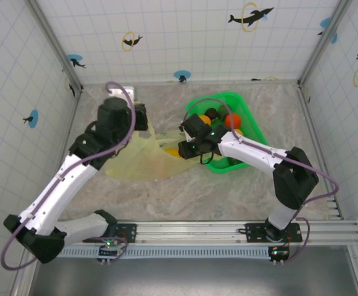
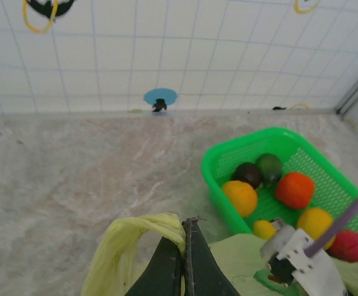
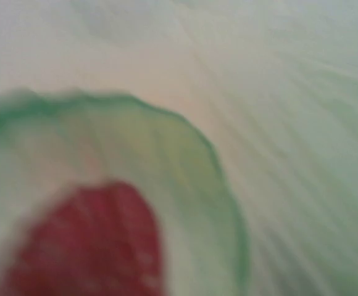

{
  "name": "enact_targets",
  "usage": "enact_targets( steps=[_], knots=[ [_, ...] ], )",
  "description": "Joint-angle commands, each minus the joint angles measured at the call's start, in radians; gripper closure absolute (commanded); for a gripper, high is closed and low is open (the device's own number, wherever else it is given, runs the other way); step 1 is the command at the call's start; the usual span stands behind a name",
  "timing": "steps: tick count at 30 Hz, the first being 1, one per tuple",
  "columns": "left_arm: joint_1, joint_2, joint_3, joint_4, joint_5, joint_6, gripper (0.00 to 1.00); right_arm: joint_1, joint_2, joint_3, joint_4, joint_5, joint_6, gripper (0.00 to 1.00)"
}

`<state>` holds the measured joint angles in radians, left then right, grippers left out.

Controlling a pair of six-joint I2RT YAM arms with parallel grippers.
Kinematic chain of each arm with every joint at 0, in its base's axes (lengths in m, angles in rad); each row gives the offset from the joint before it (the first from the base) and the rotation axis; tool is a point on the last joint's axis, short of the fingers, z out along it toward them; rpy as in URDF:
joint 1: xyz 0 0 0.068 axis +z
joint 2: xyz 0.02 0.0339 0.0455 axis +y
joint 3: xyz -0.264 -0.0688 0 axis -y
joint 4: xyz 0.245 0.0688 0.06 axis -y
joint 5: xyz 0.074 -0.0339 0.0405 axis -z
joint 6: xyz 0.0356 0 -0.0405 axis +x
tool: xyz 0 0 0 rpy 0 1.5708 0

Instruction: Place the fake fruits into the plastic bag and tie a complex knot

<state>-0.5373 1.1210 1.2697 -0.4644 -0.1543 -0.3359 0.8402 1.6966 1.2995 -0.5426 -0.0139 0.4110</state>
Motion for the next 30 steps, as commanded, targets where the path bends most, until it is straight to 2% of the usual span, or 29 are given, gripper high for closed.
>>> enact_targets(
  steps=[1, 2, 5, 9, 12, 15, 17, 20, 24, 30],
  knots=[
    [0.212, 0.027, 0.028, 0.126, 0.369, -0.143, 1.0, -0.03, -0.078, -0.023, 0.019, 0.019, 0.084, 0.46],
    [0.251, 0.057, 0.051, 0.141, 0.404, -0.153, 1.0, -0.028, -0.084, -0.017, 0.001, 0.025, 0.081, 0.47],
    [0.29, 0.158, 0.169, 0.144, 0.44, -0.153, 1.0, -0.018, -0.083, 0.009, -0.059, 0.01, 0.063, 0.47],
    [0.29, 0.299, 0.375, 0.117, 0.474, -0.146, 1.0, 0.012, -0.07, 0.023, -0.106, -0.115, 0.045, 0.48],
    [0.291, 0.377, 0.483, 0.105, 0.547, -0.163, 1.0, 0.037, -0.061, 0.04, -0.113, -0.182, 0.039, 0.48],
    [0.29, 0.363, 0.399, 0.176, 0.655, -0.199, 1.0, 0.012, -0.075, 0.027, -0.062, -0.178, 0.057, 0.45],
    [0.289, 0.322, 0.273, 0.26, 0.774, -0.236, 1.0, -0.029, -0.096, 0.009, 0.015, -0.184, 0.08, 0.41],
    [0.284, 0.244, 0.101, 0.369, 0.896, -0.285, 1.0, -0.09, -0.124, -0.023, 0.141, -0.167, 0.105, 0.38],
    [0.267, 0.167, -0.007, 0.372, 0.961, -0.288, 1.0, -0.143, -0.111, -0.008, 0.252, -0.137, 0.142, 0.34],
    [0.252, 0.111, -0.059, 0.353, 0.998, -0.284, 1.0, -0.17, 0.017, 0.123, 0.298, -0.058, 0.2, 0.32]
  ],
)
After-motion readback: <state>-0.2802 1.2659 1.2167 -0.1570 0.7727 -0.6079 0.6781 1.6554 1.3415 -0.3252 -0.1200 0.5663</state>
